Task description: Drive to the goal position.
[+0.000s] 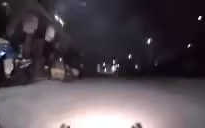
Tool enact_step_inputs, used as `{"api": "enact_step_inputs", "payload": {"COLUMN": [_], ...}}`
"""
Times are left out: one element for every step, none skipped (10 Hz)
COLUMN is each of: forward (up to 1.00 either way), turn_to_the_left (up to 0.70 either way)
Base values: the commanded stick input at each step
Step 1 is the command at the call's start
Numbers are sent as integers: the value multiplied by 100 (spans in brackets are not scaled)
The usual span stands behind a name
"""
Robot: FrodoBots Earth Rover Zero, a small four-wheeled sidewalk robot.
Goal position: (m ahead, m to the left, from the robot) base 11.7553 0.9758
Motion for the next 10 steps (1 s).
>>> {"api": "enact_step_inputs", "payload": {"forward": [100, 100, 100, 100, 100, 100, 100, 100, 100, 100], "turn_to_the_left": [-37, -40, -38, -23, -8, 0, 0, 0, 0, 0]}}
